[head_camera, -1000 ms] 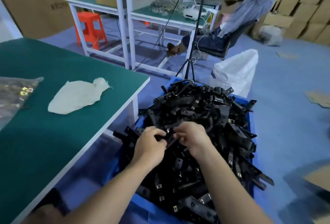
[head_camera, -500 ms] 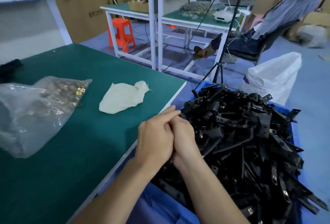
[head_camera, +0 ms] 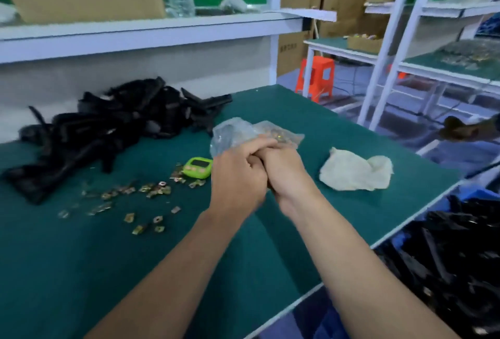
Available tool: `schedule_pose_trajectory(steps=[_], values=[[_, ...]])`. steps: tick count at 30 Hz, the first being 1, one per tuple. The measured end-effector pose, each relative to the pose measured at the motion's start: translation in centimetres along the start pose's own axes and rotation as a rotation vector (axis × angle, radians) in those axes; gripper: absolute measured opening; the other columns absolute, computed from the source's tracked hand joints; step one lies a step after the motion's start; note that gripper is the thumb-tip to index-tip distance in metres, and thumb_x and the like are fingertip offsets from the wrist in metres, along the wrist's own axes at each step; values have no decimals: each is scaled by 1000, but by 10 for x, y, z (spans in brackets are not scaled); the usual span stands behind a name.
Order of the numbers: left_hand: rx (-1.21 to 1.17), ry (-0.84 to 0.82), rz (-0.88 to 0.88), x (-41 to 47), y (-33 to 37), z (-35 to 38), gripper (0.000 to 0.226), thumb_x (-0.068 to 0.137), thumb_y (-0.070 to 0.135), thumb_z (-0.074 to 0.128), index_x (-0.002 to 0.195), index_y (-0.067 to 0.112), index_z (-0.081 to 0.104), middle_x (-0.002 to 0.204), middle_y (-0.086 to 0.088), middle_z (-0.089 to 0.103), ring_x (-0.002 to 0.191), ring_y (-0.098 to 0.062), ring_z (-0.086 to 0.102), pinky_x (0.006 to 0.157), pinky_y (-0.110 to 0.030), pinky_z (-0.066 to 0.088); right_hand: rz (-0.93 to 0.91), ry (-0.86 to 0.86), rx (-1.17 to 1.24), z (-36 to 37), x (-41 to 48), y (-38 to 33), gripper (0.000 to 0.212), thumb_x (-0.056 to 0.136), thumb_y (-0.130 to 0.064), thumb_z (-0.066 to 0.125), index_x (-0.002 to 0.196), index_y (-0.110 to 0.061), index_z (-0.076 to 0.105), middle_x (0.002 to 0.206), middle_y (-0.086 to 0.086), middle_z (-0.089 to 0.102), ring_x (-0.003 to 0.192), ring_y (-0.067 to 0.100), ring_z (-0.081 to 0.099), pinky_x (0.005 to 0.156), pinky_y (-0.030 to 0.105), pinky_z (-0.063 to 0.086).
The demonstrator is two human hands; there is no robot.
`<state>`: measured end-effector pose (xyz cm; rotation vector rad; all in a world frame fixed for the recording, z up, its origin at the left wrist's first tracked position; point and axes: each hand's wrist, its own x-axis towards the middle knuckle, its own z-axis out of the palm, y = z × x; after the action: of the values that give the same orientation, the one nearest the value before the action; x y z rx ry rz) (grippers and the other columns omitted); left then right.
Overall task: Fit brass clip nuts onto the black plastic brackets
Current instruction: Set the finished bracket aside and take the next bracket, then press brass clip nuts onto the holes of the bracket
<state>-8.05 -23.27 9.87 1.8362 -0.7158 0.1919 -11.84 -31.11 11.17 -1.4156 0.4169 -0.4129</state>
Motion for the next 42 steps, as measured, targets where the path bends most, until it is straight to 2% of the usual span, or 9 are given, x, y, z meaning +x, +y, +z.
schedule_pose_trajectory(steps=[5,9,12,18,26,33,35,39,42], values=[[105,189,-98,6,-60,-98,60,70,5,48,103,49,72,92,31,73,83,16,64,78,-8,51,-26,-223,-286,109,35,24,25,84,-18,53,80,-15,77,82,5,78,84,24,74,70,39,55],[260,200,-325,4,-112,-152,55,81,4,54,115,43,73,72,15,72,46,-3,58,45,-20,43,-154,-280,-525,167,65,44,20,80,-19,61,92,-25,77,89,-7,75,89,16,69,74,35,55],[273,278,-394,-2,-149,-178,51,87,-1,51,117,34,74,95,18,70,43,-1,55,45,-17,43,-145,-345,-696,186,98,52,38,87,-24,65,125,-30,66,101,-11,63,80,8,65,68,29,53],[536,211,-526,-2,-210,-210,45,95,17,58,137,32,63,148,3,56,127,-21,57,103,-29,45,-102,-426,-852,217,142,65,61,92,-21,63,149,-28,43,81,-4,67,49,4,57,43,21,43],[751,109,-285,15,-225,-210,22,93,30,65,109,39,78,103,10,75,97,-16,63,82,-31,44,-318,-318,-1158,314,154,96,64,93,-54,58,146,-24,40,121,4,63,111,28,59,75,39,46],[624,164,-222,18,-224,-213,16,71,8,75,71,24,75,65,7,67,57,-6,41,55,-18,33,-739,-497,-1564,364,168,97,41,89,-20,69,129,-18,58,137,9,42,121,31,44,99,42,40],[578,154,-270,18,-225,-215,11,72,14,74,74,24,71,60,5,63,58,-12,52,54,-29,45,-771,-500,-1557,364,171,94,25,90,-12,65,114,-16,65,127,8,49,114,30,48,87,40,43],[542,200,-294,16,-225,-213,14,82,20,72,89,28,80,76,11,73,67,-4,59,67,-12,46,-709,-352,-1319,338,172,86,18,94,-7,58,104,-19,66,96,3,69,80,24,59,61,35,40],[619,206,-261,14,-223,-212,9,85,24,73,88,29,79,79,8,74,73,-13,62,77,-30,51,-489,-365,-846,299,162,79,13,100,-23,58,93,-26,68,70,-6,67,59,14,60,53,32,47]])
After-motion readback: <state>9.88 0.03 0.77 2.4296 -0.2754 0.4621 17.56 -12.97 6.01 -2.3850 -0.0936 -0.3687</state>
